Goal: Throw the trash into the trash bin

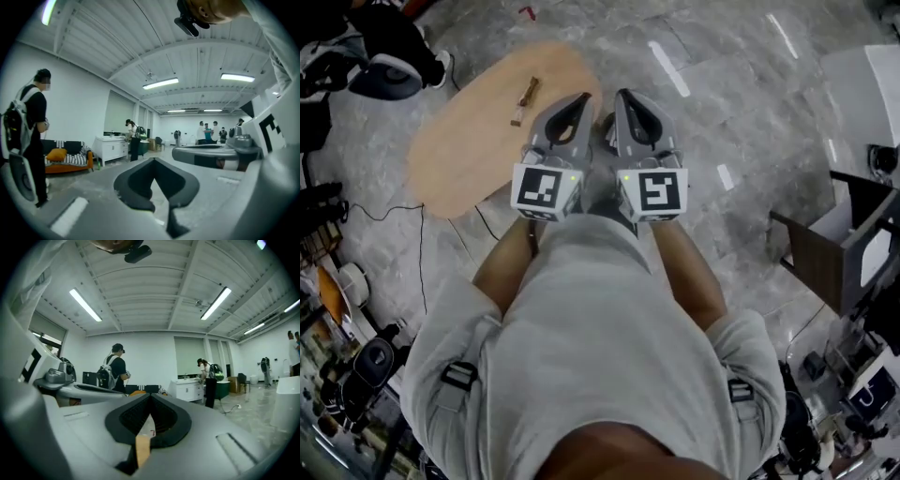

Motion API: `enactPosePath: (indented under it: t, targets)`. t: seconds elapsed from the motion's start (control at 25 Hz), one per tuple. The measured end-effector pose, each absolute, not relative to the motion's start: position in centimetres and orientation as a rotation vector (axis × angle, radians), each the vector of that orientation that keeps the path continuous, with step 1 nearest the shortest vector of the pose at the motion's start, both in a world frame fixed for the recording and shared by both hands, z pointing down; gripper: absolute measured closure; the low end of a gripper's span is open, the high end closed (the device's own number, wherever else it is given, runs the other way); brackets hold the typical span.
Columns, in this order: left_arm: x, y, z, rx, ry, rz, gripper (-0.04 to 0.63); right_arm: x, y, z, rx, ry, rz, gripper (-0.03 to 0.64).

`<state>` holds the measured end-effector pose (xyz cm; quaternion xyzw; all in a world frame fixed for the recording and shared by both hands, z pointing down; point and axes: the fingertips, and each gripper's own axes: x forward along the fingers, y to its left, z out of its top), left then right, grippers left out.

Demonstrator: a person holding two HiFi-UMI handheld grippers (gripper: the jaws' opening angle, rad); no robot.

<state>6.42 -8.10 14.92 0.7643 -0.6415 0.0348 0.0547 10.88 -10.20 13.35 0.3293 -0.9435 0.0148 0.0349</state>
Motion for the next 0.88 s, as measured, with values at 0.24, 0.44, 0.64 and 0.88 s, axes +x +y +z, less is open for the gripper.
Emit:
enactPosePath:
  t: [0.24, 0.44, 0.64, 0.88]
  targets:
    - [-3.2, -1.5, 15.5, 1.950, -2.269, 0.082, 0.577, 1.9, -5.6, 14.0, 0.614, -2.999, 0.042, 0.609]
    - [-9.9, 3.3, 15.7, 1.782, -2.386, 0.048, 0.577, -4.2, -2.5, 14.1, 0.464, -3.005, 0.024, 0.609]
    - [-16.0, 7.1, 16.6, 1.681, -2.430, 0.010, 0.577, -10.1, 0.0, 15.5, 0.380, -2.963, 0.005, 0.609]
    - [-22.4, 8.5, 19.3, 1.654, -2.375, -0.021, 0.577, -16.5, 1.6, 18.1, 0.363, -2.906, -0.008, 0.609]
